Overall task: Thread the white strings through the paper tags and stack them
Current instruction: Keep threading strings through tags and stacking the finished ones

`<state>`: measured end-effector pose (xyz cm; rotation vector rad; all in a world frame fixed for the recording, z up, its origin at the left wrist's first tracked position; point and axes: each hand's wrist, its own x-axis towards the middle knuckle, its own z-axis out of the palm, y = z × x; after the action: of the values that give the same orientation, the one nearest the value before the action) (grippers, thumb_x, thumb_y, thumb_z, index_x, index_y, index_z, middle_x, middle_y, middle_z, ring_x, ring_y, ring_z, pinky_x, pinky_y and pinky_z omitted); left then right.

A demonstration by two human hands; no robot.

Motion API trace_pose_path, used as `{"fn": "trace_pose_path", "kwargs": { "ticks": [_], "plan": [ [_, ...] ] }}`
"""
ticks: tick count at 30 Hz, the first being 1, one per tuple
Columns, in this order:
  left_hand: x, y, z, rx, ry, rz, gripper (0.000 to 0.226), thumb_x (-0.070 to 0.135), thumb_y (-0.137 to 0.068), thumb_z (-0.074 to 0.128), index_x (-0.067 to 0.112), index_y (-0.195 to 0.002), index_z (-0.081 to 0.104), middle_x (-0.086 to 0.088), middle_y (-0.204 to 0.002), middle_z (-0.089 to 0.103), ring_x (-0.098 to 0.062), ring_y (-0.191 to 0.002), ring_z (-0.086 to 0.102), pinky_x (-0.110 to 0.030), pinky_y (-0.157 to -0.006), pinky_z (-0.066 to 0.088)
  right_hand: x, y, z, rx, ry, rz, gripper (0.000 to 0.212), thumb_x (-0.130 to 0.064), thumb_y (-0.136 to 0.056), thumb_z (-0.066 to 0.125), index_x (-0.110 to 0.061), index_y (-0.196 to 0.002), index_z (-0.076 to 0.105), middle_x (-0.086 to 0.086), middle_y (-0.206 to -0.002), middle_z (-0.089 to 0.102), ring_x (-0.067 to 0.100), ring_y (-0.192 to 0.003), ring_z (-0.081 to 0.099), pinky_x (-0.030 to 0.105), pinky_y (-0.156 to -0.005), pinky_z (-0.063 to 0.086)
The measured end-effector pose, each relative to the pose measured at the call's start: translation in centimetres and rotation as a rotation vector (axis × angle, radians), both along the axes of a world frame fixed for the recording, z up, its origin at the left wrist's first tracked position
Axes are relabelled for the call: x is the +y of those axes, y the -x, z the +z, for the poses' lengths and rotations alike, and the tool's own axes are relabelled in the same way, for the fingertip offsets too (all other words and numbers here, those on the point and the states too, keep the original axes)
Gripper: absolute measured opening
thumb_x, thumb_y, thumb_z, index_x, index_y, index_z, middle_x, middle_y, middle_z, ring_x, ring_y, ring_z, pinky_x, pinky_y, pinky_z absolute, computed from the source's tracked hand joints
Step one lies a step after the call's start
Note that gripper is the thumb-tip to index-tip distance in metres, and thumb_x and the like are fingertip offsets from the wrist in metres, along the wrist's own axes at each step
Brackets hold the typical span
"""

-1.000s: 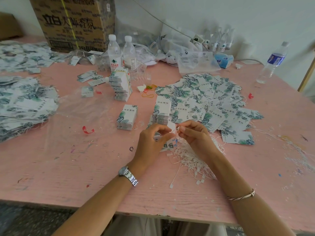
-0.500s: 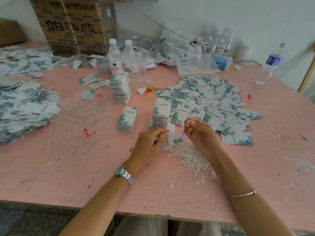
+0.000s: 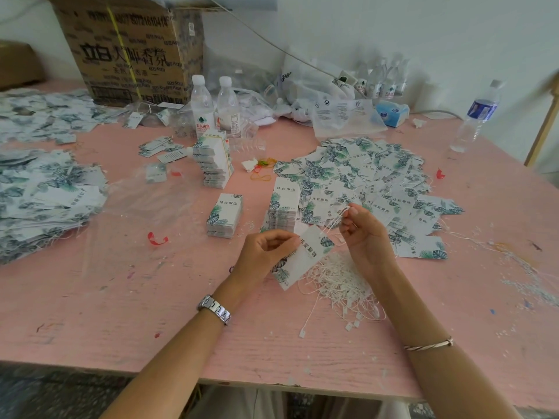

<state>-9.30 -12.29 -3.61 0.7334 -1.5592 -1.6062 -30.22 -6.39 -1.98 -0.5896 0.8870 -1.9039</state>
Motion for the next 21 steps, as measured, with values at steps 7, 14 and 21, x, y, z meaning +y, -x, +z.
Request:
{"fn": "trace_pose_path", "kwargs": {
  "ticks": [7, 14, 21],
  "plan": [
    [0.1, -0.1, 0.1, 0.113, -0.066, 0.078, 0.017, 0.025, -0.075, 0.077, 0.015, -0.089, 0.077, -0.002, -0.089, 0.079, -0.009, -0.079, 0.073, -0.017, -0.063, 0.055, 0.2, -0.6, -0.2, 0.352, -0.12, -0.104, 0.01, -0.003, -0.087, 0.067, -0.007, -0.097, 0.067, -0.001, -0.078, 0.07, 0.01, -0.071, 0.057, 0.019, -0.069, 0.049],
    [0.1, 0.1, 0.0, 0.198, 0.005, 0.29, 0.011, 0.015, -0.084, 0.077, 0.026, -0.083, 0.079, 0.001, -0.087, 0.078, -0.007, -0.079, 0.072, -0.017, -0.063, 0.054, 0.5, -2.2, -0.5, 0.82, -0.1, -0.174, 0.012, -0.016, -0.098, 0.061, -0.011, -0.097, 0.072, -0.001, -0.073, 0.069, 0.009, -0.065, 0.058, 0.023, -0.064, 0.048],
    [0.2, 0.3, -0.3, 0.221, 0.057, 0.414, 0.01, 0.021, -0.084, 0.079, 0.03, -0.081, 0.079, 0.001, -0.09, 0.078, -0.016, -0.088, 0.073, -0.022, -0.07, 0.057, 1.5, -5.0, -0.4, 0.992, 0.089, -0.064, 0.025, -0.037, -0.089, 0.069, -0.017, -0.096, 0.056, 0.002, -0.079, 0.068, 0.031, -0.066, 0.059, 0.039, -0.057, 0.04]
  ]
}}
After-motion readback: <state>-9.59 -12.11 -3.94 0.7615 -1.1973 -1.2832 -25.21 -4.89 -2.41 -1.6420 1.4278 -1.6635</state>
